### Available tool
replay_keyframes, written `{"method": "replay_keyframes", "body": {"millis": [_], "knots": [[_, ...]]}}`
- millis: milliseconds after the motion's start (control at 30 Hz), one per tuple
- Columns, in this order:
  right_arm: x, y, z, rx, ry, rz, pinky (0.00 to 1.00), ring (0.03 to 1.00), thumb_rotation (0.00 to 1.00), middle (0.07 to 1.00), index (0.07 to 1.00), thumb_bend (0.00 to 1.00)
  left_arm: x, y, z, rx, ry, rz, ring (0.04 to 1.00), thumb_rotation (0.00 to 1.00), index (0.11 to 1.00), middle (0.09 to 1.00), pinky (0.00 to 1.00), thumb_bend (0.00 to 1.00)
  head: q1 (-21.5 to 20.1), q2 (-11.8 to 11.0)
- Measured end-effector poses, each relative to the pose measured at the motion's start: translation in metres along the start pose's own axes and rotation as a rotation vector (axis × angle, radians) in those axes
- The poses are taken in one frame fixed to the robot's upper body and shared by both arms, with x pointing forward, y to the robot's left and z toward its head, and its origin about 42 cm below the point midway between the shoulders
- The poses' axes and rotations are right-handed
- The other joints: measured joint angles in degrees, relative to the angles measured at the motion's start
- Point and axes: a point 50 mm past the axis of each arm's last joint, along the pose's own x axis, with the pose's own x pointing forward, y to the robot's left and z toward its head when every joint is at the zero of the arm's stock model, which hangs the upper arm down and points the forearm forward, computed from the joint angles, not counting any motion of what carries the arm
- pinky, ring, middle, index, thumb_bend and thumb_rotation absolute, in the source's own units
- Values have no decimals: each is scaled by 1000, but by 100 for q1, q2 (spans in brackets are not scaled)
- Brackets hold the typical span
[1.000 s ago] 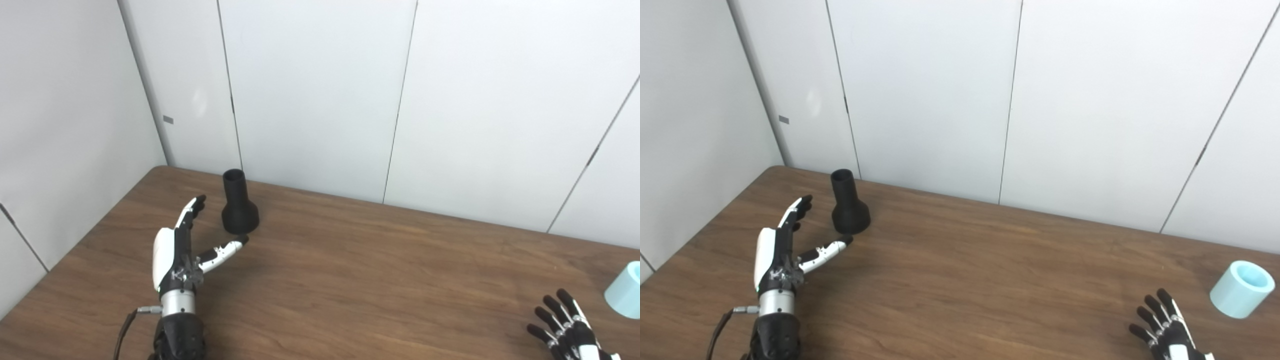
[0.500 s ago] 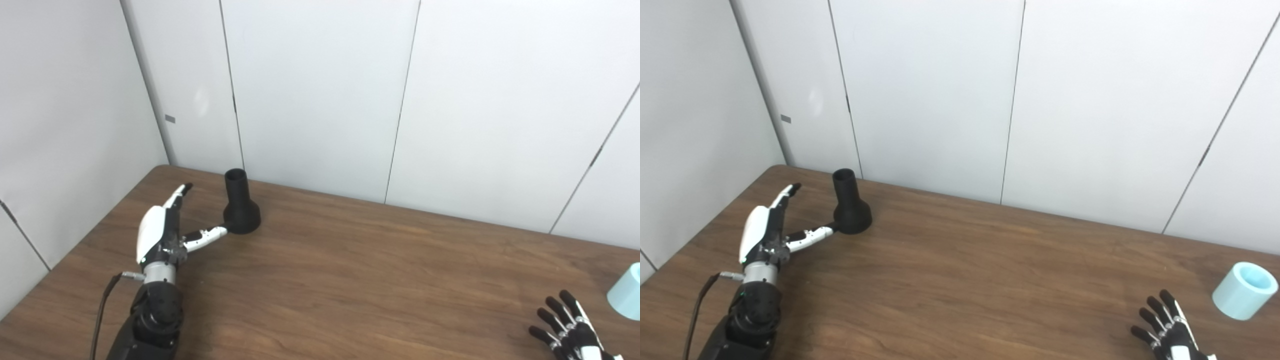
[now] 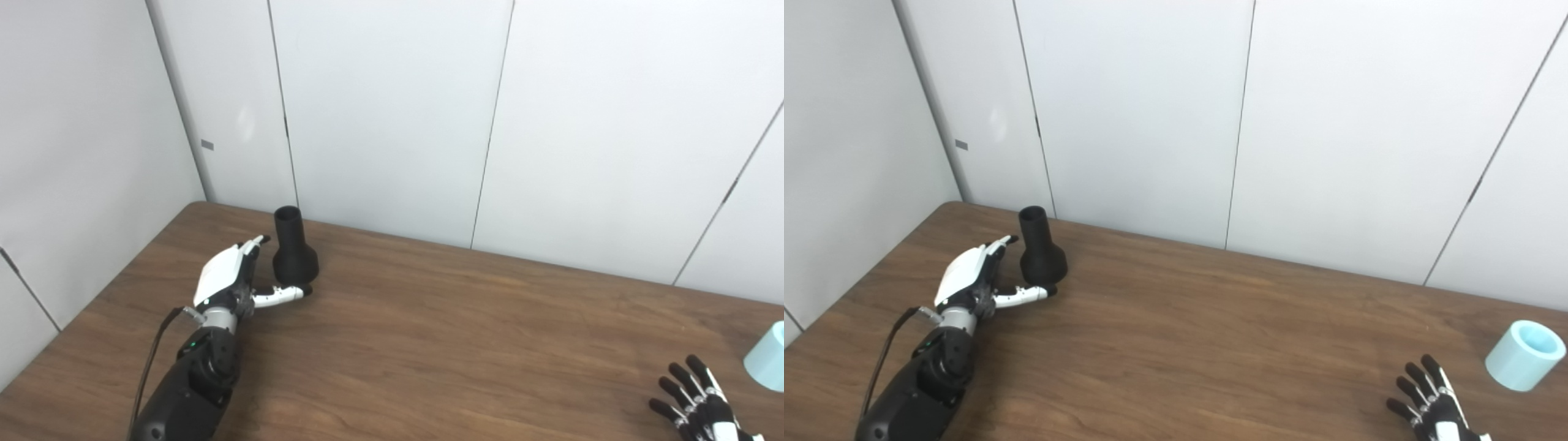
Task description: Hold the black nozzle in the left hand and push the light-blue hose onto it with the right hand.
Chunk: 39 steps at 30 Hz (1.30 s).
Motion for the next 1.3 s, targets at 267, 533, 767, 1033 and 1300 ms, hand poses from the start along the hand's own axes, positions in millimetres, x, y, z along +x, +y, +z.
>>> {"method": "replay_keyframes", "body": {"millis": [267, 533, 767, 1033, 1300], "knots": [[0, 1, 1, -8, -1, -1, 793, 899, 986, 925, 975, 579, 17, -4, 9, 10, 52, -29, 998, 460, 913, 955, 1000, 964, -35, 18], [-1, 3, 2, -21, -4, 4, 807, 905, 1000, 930, 990, 535, 33, -7, 11, 19, 80, -21, 986, 427, 912, 953, 1000, 960, -61, 44], [-8, 5, 3, -16, 9, 4, 830, 914, 1000, 939, 1000, 500, 39, -9, 14, 23, 86, -20, 972, 396, 901, 932, 1000, 954, -88, 97], [-13, 9, 4, -16, 17, -1, 833, 905, 1000, 928, 1000, 486, 48, -10, 16, 8, 93, -36, 959, 338, 880, 908, 976, 933, -88, 158], [-16, 10, 4, -16, 34, -15, 809, 905, 1000, 919, 996, 451, 49, -6, 20, 19, 58, -28, 850, 302, 825, 823, 766, 924, -105, 237]]}}
